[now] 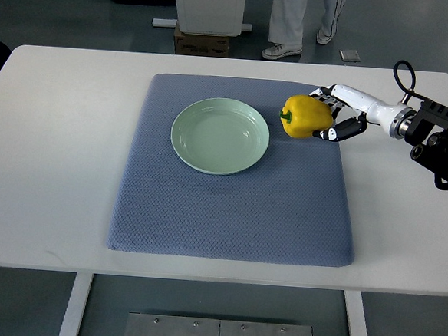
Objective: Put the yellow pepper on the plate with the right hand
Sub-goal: 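Lift the pepper with the right hand and carry it over the plate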
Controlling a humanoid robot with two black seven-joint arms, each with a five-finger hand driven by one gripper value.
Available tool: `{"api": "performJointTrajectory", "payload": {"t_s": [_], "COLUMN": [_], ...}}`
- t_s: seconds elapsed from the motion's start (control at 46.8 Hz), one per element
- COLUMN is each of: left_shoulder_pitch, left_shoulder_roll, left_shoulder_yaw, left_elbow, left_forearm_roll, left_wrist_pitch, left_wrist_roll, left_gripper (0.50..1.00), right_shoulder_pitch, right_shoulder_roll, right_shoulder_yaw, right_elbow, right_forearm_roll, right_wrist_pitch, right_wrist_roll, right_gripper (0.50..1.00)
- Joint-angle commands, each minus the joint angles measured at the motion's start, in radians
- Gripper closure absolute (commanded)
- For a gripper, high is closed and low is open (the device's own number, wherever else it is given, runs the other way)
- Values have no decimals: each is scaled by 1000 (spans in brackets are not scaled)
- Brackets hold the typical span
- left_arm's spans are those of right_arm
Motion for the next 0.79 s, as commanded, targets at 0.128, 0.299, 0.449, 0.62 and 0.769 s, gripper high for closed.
{"api": "performJointTrajectory", "payload": {"t_s": [0.128,0.299,0.449,0.62,0.769], "left_shoulder_pitch": [0,0,0,0,1], "left_shoulder_roll": [0,0,0,0,0], "left_shoulder_yaw": [0,0,0,0,0], "left_elbow": [0,0,0,0,0], "left_forearm_roll": [0,0,0,0,0], "left_wrist_pitch": [1,0,0,0,1], "left_wrist_roll": [0,0,0,0,0], "left_gripper": [500,500,500,500,500], "right_shoulder_pitch": [46,64,67,72,72], "right_shoulder_roll": [2,25,77,138,178], "right_shoulder_yaw": [1,8,8,8,8], "right_elbow": [9,10,10,10,7], "right_forearm_roll": [11,11,11,21,26], "right_wrist_pitch": [7,7,7,7,7], "right_wrist_roll": [-1,-6,-8,-11,-14], "right_gripper": [1000,1000,1000,1000,1000]}}
